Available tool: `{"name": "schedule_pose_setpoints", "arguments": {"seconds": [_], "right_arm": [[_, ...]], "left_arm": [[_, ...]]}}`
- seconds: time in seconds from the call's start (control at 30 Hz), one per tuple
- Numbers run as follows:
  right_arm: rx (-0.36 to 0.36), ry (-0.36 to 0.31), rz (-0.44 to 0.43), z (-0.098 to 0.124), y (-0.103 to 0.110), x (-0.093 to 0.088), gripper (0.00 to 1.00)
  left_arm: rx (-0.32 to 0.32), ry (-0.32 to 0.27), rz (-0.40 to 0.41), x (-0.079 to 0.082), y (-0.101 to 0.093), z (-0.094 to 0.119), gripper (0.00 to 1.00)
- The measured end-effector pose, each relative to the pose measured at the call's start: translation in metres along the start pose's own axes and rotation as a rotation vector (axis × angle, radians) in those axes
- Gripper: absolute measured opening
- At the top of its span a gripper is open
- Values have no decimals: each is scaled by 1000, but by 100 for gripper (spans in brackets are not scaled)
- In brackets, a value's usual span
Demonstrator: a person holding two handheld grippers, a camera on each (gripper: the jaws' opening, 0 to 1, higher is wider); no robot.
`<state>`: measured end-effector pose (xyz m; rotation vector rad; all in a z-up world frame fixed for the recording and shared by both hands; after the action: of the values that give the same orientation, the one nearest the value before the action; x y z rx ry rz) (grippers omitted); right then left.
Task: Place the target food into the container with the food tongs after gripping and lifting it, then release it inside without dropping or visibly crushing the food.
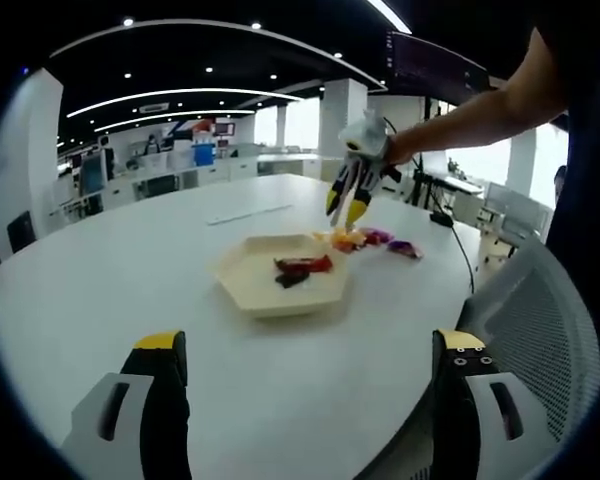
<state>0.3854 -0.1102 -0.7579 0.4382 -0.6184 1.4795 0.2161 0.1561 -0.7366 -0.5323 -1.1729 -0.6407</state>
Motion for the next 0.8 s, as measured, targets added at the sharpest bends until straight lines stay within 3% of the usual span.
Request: {"name": "schedule_pose_setpoints", "arguments": {"seconds": [0.8], "right_arm": [[37, 19, 8, -21, 5, -14, 28]], "left_arm": [[-2, 5, 1, -1, 0, 0, 99]]}}
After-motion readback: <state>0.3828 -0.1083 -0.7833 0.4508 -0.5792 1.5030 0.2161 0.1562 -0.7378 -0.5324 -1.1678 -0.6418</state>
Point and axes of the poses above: the point that each gripper's makers call its tool centre point, and the gripper's own axes: z roughly backward along the fingers, y roughly to its left, x roughly out of its top, the point moved 3 cm from there along z, roughly backward along the fingers, and after that the axes turned 6 degrees about -y, right-handed, at the moved point
